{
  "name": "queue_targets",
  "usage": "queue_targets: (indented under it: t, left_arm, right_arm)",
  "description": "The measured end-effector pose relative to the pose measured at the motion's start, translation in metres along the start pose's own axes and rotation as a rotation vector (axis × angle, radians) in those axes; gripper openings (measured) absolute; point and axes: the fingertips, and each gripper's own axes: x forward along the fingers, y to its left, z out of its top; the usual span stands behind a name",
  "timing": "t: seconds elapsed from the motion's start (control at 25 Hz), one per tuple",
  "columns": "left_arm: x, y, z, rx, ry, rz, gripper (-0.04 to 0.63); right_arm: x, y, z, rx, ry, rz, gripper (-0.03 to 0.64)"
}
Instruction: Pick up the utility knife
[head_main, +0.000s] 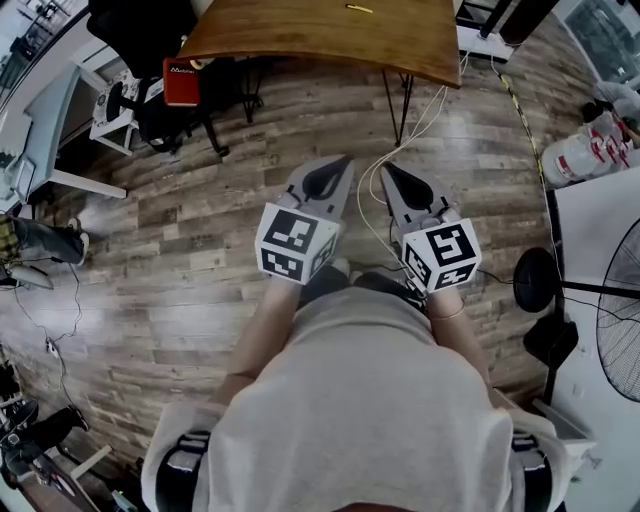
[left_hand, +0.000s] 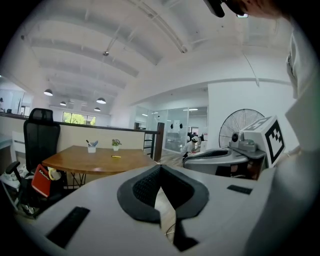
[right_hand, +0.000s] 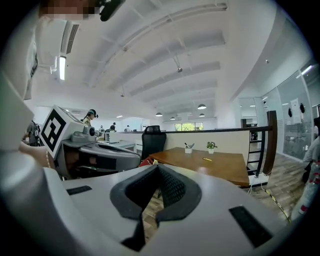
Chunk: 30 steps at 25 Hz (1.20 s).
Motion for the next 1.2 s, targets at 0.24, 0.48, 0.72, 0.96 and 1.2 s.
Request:
queue_targets:
  t: [0.24,0.48,0.72,0.96,1.2]
  left_arm:
    - [-0.002,0.013,-0.005,-0.003,0.018,-0.011,0.014]
    - [0.006,0.019,-0.01,-0.016,0.029,-0.041,0.014]
    - [0.019,0.026,-0.02,-0.038,0.051,-0.033,0.012]
    - [0.044,0.051,-0.023,-0.079,0.07,-0.012,0.012]
    - [0.096,0.084,-0.01,-0.07,0.082,0.035,0.012]
  right_arm:
    - [0.007,0.004,0.001,-0.021,0.007,-0.026,0.013]
    - [0.013,0.011,-0.003,-0.017,0.025,-0.025,0.114]
    - [0.024,-0.006,-0.013,-0.006,0.057,-0.039,0.164]
    - [0.054,-0.031,-0.013,0.0,0.055,-0.017,0.176]
    - [0.103,-0.078,-0.009,-0.007,0.072,0.044,0.186]
